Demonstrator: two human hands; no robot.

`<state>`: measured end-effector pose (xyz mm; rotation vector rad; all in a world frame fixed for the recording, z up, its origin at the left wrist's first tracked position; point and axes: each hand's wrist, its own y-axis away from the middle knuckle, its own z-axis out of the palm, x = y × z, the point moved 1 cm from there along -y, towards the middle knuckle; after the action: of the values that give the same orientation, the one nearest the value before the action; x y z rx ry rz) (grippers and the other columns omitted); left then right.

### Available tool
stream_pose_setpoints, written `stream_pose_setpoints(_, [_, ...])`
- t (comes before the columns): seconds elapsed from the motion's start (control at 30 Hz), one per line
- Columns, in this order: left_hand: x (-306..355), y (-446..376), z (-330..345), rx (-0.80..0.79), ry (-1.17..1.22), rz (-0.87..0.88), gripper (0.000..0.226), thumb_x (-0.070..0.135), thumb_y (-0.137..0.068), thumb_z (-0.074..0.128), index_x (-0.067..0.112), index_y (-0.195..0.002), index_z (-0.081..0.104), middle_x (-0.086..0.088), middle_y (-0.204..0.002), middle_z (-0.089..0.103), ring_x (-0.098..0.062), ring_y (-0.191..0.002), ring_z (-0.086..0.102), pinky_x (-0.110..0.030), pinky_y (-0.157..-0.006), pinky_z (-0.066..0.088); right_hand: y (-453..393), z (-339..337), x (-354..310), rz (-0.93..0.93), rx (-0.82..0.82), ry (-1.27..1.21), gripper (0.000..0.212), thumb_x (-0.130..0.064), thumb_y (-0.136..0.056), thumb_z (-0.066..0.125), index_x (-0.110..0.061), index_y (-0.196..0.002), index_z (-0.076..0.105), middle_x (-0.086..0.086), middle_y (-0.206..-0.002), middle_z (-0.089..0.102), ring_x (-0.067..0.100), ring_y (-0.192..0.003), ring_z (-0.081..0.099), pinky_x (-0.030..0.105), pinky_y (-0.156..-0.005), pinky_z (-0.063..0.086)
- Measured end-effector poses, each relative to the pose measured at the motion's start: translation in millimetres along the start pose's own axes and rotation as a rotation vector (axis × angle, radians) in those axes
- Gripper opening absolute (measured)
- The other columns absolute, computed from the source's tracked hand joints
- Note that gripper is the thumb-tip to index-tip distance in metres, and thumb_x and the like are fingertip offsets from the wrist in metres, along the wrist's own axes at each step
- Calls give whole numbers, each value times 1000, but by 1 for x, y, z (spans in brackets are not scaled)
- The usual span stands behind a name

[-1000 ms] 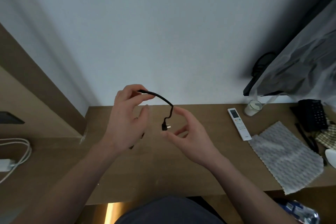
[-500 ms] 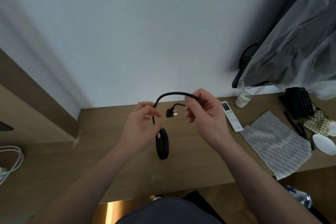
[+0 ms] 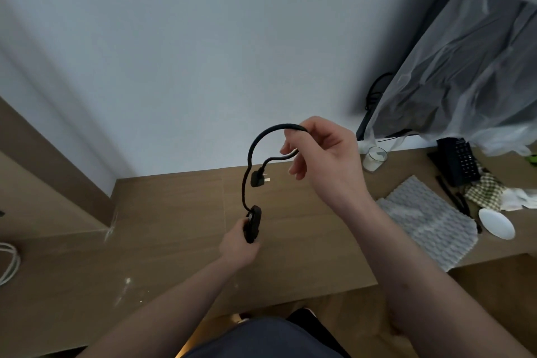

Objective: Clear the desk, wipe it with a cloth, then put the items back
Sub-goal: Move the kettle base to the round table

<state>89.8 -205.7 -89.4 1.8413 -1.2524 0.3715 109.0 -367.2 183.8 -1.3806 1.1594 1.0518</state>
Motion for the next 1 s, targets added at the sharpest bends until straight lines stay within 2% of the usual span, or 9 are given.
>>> stream_pose_setpoints(0.1, [-1,-3,-13,78,-17,47,32,32,-100,62,25,-131,65,10,-105,69,-9,-89,63,-23,-67,50,5,-18,10,22,50,51,24,-16,-97,65,-1,-79,66,5,-75,73,19,-53,60,30,-53,51])
stream_pose_setpoints(0.23, [6,9,-41,36,248,112,15,34,-101,63,33,-114,69,9,-103,73,-17,-103,69,-37,-86,58,11,-51,42,115,147,106,23,-16,-98,65,2,-82,66,7,-78,74,21,-56,63,32,-56,54])
stream_pose_setpoints(0.37, [23,38,-74,-57,634,36,20,38,-98,67,32,-117,71,4,-109,78,-22,-107,71,-46,-95,58,28,-68,81,240,139,187,21,-17,-96,69,-3,-80,68,4,-76,74,18,-61,65,32,-60,56])
stream_pose_setpoints(0.47, [41,57,-89,-165,798,1,23,30,-99,65,23,-120,70,-1,-108,79,-23,-99,75,-42,-87,61,40,-62,108,348,38,240,21,-23,-95,70,-8,-80,72,3,-77,75,17,-66,70,37,-65,59])
stream_pose_setpoints(0.6, [63,74,-93,-308,811,-32,26,15,-97,60,14,-122,70,-7,-110,78,-28,-106,73,-35,-81,58,40,-46,127,495,-41,198,17,-29,-95,69,-15,-90,76,1,-80,78,20,-68,74,35,-59,56])
stream_pose_setpoints(0.7, [73,82,-90,-389,782,1,33,10,-96,57,14,-126,69,-10,-116,76,-28,-108,73,-41,-92,57,31,-36,136,586,-82,113,21,-28,-93,69,-10,-95,78,2,-72,71,17,-63,63,32,-60,48])
stream_pose_setpoints(0.8, [81,88,-84,-411,865,8,33,17,-96,58,13,-128,68,-10,-121,75,-29,-113,71,-47,-102,53,28,-30,147,666,-184,-27,24,-30,-97,68,-9,-94,79,13,-83,70,27,-74,63,38,-70,52])
stream_pose_setpoints(0.9, [87,91,-82,-435,986,-5,40,27,-95,55,10,-130,67,-12,-126,72,-32,-118,68,-52,-108,48,36,-24,159,650,-310,-121,24,-25,-101,60,-11,-115,76,16,-113,75,36,-106,71,53,-94,59])
stream_pose_setpoints(1.0, [95,92,-86,-462,1132,-5,40,28,-99,51,7,-127,71,-15,-129,70,-35,-122,66,-51,-110,45,43,-13,168,653,-363,-60,26,-18,-100,61,-4,-120,71,13,-104,75,27,-94,74,45,-80,62])
